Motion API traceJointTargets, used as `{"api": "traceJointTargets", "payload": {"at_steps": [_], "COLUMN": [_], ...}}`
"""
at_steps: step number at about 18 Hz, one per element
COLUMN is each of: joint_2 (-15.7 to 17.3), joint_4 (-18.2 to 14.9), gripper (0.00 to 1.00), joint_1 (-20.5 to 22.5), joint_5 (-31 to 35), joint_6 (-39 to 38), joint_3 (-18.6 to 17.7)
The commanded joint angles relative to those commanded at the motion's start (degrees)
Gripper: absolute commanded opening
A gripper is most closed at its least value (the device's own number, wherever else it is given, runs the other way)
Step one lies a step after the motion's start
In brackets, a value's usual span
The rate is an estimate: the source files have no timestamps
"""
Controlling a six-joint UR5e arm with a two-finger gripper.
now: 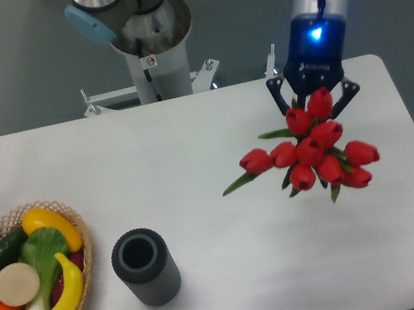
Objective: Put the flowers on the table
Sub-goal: 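Lower the tulip bouquet toward the table beside the black vase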
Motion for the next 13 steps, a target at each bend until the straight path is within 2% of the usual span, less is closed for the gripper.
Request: {"api": "traceJointTargets", "payload": {"at_steps": [7, 9, 13], "joint_2": [-3.7, -4.8, -7.5], "joint_4": [-2.3, -3.6, -4.0], "gripper": [0.14, 0.14, 0.14], "joint_1": [-5.4, -6.1, -7.6], "joint_5": [17.1, 20.6, 26.1], "joint_6": [1.4, 1.8, 2.9], "joint_3": [0.3, 0.4, 0.3]}}
